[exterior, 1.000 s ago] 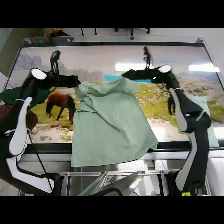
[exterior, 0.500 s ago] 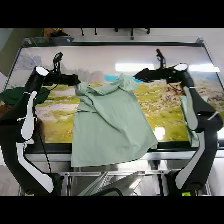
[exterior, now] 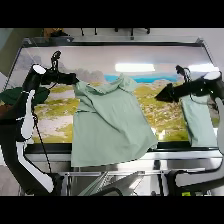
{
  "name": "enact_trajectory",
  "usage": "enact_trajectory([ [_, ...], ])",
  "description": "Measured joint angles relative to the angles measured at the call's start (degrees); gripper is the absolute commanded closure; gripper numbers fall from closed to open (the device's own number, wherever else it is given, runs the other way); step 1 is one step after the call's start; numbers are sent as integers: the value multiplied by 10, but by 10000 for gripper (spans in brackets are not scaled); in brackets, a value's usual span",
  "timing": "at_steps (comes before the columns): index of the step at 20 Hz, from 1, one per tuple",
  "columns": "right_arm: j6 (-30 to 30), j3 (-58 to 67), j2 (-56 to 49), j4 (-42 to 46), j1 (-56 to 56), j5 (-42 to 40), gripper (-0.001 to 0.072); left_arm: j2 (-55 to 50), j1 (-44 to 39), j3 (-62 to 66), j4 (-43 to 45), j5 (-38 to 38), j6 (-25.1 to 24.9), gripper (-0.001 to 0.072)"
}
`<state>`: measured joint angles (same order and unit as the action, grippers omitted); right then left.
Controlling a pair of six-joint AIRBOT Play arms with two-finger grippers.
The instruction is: Fold the shirts.
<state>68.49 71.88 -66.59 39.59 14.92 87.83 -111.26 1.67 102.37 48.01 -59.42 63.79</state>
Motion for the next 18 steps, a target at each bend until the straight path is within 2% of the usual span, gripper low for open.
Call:
enact_trajectory([
  [4,5,-221,172,8,5,-126,465,0,0,0,0,-7,2,689],
  [7,9,-318,239,34,7,-201,451,0,0,0,0,-9,6,689],
  [9,19,-369,259,56,7,-213,228,0,0,0,0,-8,8,689],
  [18,29,-489,253,80,7,-233,234,0,0,0,0,1,13,689],
])
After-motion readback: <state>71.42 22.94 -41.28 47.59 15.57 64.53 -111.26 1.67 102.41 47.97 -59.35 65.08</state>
